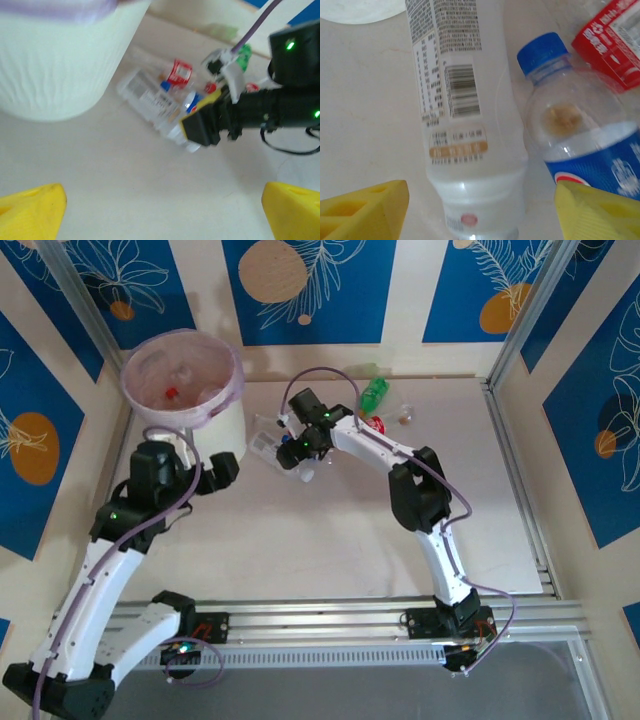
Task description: Put the plastic bottles in the bin
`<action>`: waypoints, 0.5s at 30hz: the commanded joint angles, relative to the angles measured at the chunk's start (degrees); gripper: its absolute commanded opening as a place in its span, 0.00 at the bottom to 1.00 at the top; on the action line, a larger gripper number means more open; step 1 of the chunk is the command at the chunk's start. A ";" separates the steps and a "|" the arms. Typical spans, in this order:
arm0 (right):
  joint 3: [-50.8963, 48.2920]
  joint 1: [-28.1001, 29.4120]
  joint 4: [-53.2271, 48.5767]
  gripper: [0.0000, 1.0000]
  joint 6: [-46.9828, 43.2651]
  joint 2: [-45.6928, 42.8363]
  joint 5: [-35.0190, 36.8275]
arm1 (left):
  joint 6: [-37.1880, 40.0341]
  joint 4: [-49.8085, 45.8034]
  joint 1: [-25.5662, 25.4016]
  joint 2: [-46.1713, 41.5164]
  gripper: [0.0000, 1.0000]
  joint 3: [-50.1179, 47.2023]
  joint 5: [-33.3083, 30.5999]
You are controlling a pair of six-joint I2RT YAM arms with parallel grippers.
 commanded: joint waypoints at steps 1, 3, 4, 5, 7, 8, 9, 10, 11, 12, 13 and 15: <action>4.61 0.72 -3.36 0.79 1.53 3.88 -1.35 | -6.38 3.30 -0.59 -1.33 1.00 -5.59 1.34; 6.56 0.96 -4.47 0.82 1.85 6.18 -0.52 | -8.33 5.52 -1.19 -1.04 1.00 -9.28 3.07; 7.06 1.06 -4.73 0.83 2.02 6.87 0.05 | -9.23 6.85 -1.38 -1.01 1.00 -11.00 3.63; 7.48 1.22 -5.11 0.83 2.16 7.50 0.41 | -10.38 8.62 -1.56 -0.99 1.00 -12.86 4.39; 6.91 1.33 -4.57 0.84 2.70 7.95 0.53 | -12.66 12.42 -1.64 -0.81 1.00 -16.05 5.94; 6.35 1.40 -4.09 0.84 3.03 8.16 0.53 | -13.63 14.08 -1.66 -0.64 1.00 -17.31 6.37; 6.13 1.46 -3.81 0.84 3.37 8.51 0.44 | -14.43 15.58 -1.68 -0.46 1.00 -18.31 6.67; 6.04 1.42 -3.88 0.85 3.59 8.96 0.35 | -14.86 16.62 -1.67 -0.11 1.00 -18.81 6.70; 5.85 1.43 -3.83 0.85 3.91 9.28 0.35 | -15.29 17.49 -1.72 0.26 1.00 -19.34 6.80; 5.50 1.44 -3.63 0.85 4.20 9.54 0.31 | -15.58 18.14 -1.73 0.58 1.00 -19.72 6.77; 5.11 1.46 -3.39 0.85 4.28 9.63 0.36 | -15.97 18.63 -1.65 0.77 1.00 -19.99 6.72; 3.59 1.42 -2.66 0.85 4.72 9.31 0.13 | -17.64 20.53 -1.75 0.82 1.00 -21.10 6.85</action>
